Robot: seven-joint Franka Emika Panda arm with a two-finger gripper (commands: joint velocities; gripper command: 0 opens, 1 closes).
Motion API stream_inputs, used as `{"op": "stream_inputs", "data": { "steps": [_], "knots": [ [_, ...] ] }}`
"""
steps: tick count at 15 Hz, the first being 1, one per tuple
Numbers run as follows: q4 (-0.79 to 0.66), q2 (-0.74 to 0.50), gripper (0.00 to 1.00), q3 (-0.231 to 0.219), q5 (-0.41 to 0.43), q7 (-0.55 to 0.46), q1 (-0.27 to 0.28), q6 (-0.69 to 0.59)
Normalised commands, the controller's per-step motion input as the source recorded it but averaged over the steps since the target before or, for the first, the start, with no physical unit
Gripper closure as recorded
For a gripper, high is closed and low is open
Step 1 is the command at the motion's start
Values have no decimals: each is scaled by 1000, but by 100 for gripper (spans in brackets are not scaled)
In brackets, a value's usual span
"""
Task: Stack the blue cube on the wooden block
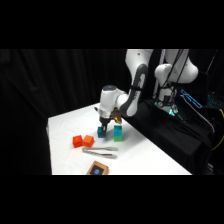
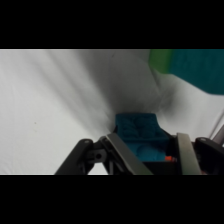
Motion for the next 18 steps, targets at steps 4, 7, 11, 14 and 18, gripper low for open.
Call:
{"op": "stream_inputs", "data": {
  "steps": [4, 7, 11, 14, 18],
  "knots": [
    [-194, -414, 74, -231, -217, 134, 270, -202],
    [-92, -356, 74, -194, -350, 204, 199, -280],
    [11, -325, 74, -13, -382, 199, 32, -349],
    [99, -263, 74, 251, -256, 79, -172, -387],
    [185, -173, 74, 400, -59, -98, -282, -410]
  ]
}}
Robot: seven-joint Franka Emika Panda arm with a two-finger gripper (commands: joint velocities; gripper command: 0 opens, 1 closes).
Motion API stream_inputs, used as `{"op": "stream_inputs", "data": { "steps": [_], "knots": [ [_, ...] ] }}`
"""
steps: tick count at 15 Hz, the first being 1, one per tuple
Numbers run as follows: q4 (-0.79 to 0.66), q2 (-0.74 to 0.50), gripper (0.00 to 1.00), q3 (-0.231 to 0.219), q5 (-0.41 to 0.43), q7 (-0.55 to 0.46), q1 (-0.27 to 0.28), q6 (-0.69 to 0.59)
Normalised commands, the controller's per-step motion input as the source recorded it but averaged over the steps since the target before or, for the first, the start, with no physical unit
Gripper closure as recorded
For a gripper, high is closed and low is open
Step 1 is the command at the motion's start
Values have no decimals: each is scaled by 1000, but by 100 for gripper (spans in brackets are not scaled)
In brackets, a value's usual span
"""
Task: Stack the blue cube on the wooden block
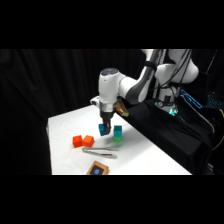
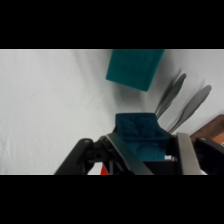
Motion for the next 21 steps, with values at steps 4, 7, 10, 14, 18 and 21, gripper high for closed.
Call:
{"op": "stream_inputs", "data": {
  "steps": [4, 7, 10, 14, 18, 21],
  "knots": [
    [273, -57, 74, 344, 50, -200, -240, -356],
    [314, 55, 74, 267, 107, -257, -183, -287],
    [398, 169, 74, 245, 221, -356, -171, -281],
    [501, 284, 74, 188, 215, -336, -133, -259],
    [527, 310, 74, 107, 117, -218, -70, -203],
    [446, 250, 74, 95, 136, -189, -46, -179]
  ]
}}
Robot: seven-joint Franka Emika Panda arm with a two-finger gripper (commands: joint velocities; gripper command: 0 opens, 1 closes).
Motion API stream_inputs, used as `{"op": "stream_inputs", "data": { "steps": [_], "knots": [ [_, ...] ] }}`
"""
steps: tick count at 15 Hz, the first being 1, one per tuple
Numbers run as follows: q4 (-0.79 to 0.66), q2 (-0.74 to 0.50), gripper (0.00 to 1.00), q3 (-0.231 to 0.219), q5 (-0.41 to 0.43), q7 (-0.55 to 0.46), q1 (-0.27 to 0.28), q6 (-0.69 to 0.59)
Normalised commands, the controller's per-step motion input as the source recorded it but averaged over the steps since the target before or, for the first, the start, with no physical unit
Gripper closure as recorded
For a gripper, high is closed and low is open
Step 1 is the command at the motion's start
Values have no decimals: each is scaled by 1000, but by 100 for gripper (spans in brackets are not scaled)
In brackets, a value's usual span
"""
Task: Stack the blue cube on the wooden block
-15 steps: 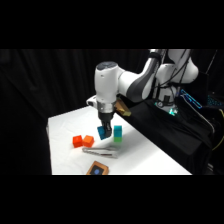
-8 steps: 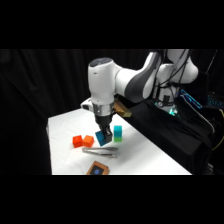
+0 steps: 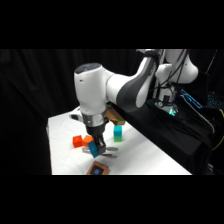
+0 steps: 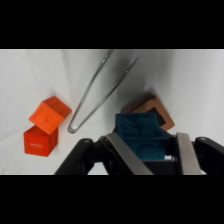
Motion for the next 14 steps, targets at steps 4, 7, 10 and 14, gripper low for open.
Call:
{"op": "stream_inputs", "data": {
  "steps": [4, 7, 10, 14],
  "knots": [
    [315, 197, 74, 86, 157, -164, -28, -95],
    [215, 165, 74, 47, 141, -137, -14, 5],
    [155, 134, 74, 31, 141, -117, -8, 87],
    [132, 141, 74, 33, 161, -80, 0, 152]
  ]
}}
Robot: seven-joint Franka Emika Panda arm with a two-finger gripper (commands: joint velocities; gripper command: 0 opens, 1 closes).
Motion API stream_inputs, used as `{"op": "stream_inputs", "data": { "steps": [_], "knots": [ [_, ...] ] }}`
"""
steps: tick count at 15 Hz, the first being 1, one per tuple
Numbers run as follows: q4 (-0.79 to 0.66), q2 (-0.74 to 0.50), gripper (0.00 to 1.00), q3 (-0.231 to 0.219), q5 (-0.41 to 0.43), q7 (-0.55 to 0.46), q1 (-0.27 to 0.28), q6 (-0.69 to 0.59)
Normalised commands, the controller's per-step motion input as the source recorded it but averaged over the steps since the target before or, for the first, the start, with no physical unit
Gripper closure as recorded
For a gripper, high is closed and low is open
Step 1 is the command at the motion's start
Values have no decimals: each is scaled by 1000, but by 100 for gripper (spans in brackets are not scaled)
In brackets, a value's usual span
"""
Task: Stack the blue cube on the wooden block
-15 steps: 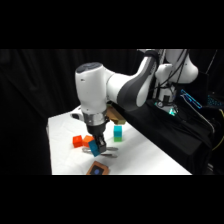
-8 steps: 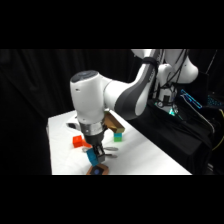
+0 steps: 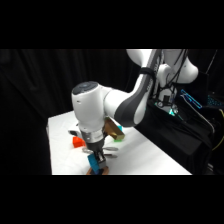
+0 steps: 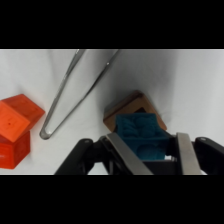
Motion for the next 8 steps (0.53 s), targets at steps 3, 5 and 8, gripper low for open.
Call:
{"op": "stream_inputs", "data": {
  "steps": [3, 5, 8],
  "knots": [
    [124, 135, 74, 35, 157, -65, 12, 134],
    [128, 123, 74, 27, 144, -52, 24, 128],
    [111, 97, 74, 2, 123, -6, 44, 184]
  ]
}}
